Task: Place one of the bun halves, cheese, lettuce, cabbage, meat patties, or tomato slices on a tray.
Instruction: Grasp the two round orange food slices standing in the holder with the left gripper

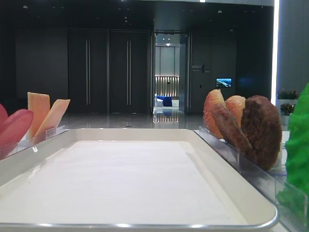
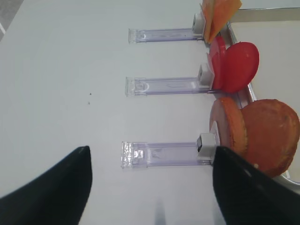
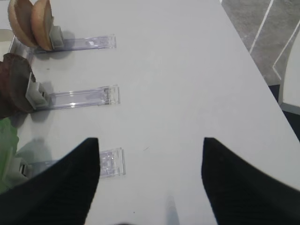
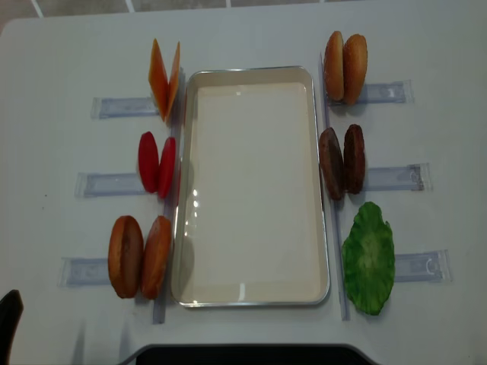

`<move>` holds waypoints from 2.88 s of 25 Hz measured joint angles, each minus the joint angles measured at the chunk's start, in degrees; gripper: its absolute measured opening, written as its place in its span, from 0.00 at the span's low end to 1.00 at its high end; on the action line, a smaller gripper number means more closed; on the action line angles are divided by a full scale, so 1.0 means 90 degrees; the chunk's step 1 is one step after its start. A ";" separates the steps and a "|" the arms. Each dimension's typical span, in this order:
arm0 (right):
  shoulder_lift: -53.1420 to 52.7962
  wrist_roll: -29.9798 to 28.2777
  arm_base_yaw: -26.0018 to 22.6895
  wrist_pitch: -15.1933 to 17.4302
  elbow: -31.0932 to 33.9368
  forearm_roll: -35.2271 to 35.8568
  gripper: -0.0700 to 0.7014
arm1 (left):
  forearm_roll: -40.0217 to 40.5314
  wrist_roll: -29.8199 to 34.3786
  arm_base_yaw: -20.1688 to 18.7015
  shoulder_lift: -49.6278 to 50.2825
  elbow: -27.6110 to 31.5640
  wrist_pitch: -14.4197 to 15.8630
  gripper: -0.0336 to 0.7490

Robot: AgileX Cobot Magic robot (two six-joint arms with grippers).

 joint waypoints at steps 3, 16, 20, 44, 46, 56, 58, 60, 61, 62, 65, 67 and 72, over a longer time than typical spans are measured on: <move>0.0000 0.0000 0.0000 0.0000 0.0000 0.0000 0.67 | 0.0000 0.0000 0.0000 0.0000 0.0000 0.0000 0.81; 0.0000 0.0000 0.0000 0.0000 0.0000 0.0000 0.67 | 0.0000 0.0000 0.0000 0.0000 0.0000 0.0000 0.66; 0.0000 0.0000 0.0000 0.0000 0.0000 0.0000 0.67 | 0.0000 0.0000 0.0000 0.0000 0.0000 0.0000 0.60; 0.0000 0.0000 0.0000 0.0000 0.0000 0.0000 0.67 | 0.0001 0.0000 0.0000 0.0000 0.0000 0.0000 0.35; 0.0000 0.0000 0.0000 0.0000 0.0000 0.0000 0.67 | 0.0001 0.0000 0.0000 0.0000 0.0000 0.0000 0.35; 0.0000 0.0000 0.0000 0.0000 0.0000 0.0000 0.67 | 0.0001 0.0000 0.0000 0.0000 0.0000 0.0000 0.34; 0.0000 0.0000 0.0000 0.0000 0.0000 0.0000 0.67 | 0.0001 0.0000 0.0000 0.0000 0.0000 0.0000 0.33; 0.0000 0.0000 0.0000 0.0000 0.0000 0.0000 0.67 | 0.0001 0.0000 0.0000 0.0000 0.0000 0.0000 0.33; 0.0000 0.0000 0.0000 0.0000 0.0000 0.0000 0.67 | 0.0001 0.0000 0.0000 0.0000 0.0000 0.0000 0.32; 0.0000 0.0000 0.0000 0.0000 0.0000 0.0000 0.67 | 0.0001 0.0000 0.0000 0.0000 0.0000 0.0000 0.32; 0.0000 0.0000 0.0000 0.0000 0.0000 0.0000 0.67 | 0.0001 0.0000 0.0000 0.0000 0.0000 0.0000 0.32; 0.0000 0.0000 0.0000 0.0000 0.0000 0.0000 0.67 | 0.0001 0.0000 0.0000 0.0000 0.0000 0.0000 0.32; 0.0000 0.0000 0.0000 0.0000 0.0000 0.0000 0.67 | 0.0001 0.0000 0.0000 0.0000 0.0000 0.0000 0.32</move>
